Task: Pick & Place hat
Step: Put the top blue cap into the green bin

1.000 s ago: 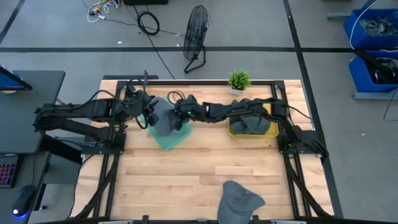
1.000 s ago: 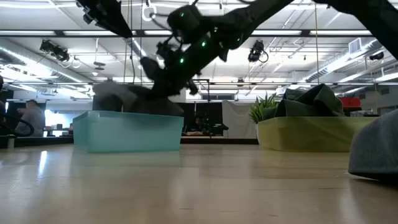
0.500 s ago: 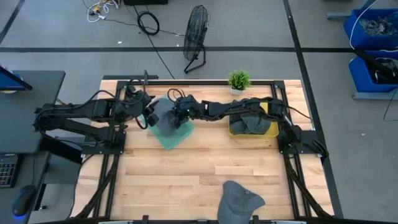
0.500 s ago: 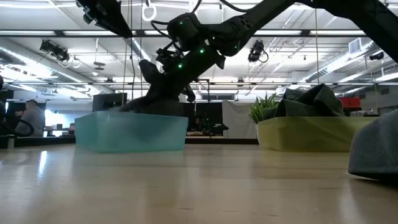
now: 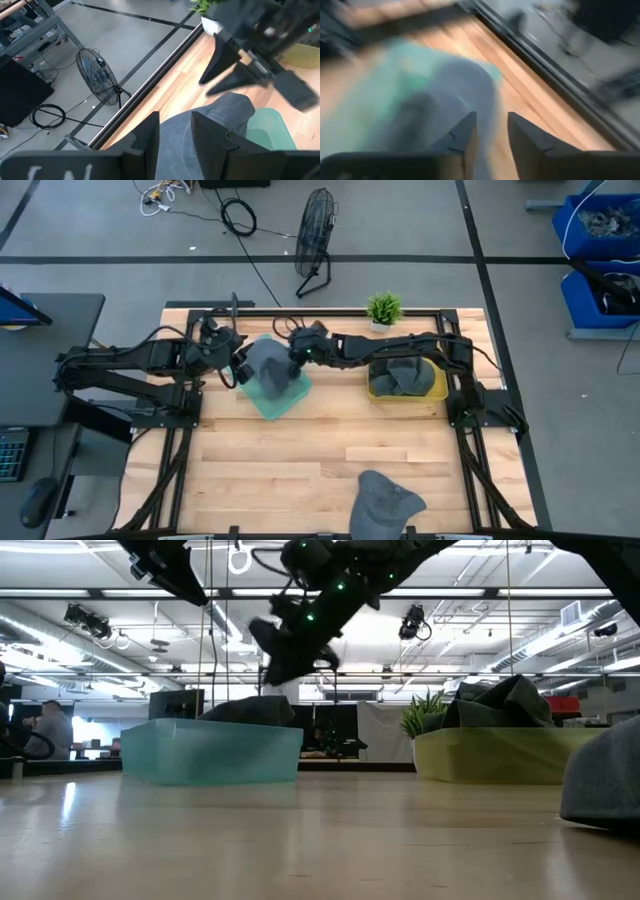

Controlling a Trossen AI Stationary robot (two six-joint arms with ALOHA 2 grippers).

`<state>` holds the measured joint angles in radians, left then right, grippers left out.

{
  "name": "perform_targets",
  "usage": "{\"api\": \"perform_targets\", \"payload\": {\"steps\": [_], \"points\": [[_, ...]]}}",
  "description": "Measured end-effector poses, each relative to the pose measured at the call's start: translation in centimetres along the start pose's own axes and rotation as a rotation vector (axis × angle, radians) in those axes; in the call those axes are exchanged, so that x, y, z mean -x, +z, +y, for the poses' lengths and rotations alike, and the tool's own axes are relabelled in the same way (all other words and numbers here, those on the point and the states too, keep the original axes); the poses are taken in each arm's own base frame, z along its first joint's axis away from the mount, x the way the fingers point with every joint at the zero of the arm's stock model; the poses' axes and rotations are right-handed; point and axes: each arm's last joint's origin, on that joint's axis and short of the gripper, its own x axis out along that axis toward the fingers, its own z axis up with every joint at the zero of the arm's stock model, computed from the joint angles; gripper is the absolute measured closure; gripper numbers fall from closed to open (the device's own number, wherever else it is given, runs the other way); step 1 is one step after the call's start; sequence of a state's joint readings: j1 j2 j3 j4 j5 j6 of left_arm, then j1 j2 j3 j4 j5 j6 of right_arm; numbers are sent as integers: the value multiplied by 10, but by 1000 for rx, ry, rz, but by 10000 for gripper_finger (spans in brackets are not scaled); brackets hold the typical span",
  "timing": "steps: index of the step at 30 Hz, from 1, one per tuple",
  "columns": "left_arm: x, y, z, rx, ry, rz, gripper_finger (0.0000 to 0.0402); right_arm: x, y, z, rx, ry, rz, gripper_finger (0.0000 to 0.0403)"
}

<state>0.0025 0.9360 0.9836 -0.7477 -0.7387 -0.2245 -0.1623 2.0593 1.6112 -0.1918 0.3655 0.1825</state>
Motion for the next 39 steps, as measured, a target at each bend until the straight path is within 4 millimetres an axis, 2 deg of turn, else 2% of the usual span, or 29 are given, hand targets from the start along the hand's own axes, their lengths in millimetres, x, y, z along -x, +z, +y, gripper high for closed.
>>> {"api": "perform_targets", "payload": {"steps": [3,5,7,11,19,27,30,36,39], "points": [[0,0,0,0,0,0,287,-1,-11,-8,2,-124,88,338],[0,0,0,1,0,-1,287,-6,-14,-10,-9,-139,103,376],[0,0,0,1,-1,-1,287,-9,-17,-12,-4,-126,119,395],[0,0,0,13,0,0,287,-14,-21,-7,-39,-47,144,390],[0,0,0,21,0,0,287,-8,-17,15,-43,175,105,398],[0,0,0,27,-1,-1,287,-15,-25,31,-34,212,84,400],[0,0,0,28,-1,-2,287,-15,-28,35,23,210,88,401],[0,0,0,28,0,-2,287,2,-10,27,7,97,15,401],[0,0,0,27,0,0,287,6,-12,22,31,27,53,401]]}}
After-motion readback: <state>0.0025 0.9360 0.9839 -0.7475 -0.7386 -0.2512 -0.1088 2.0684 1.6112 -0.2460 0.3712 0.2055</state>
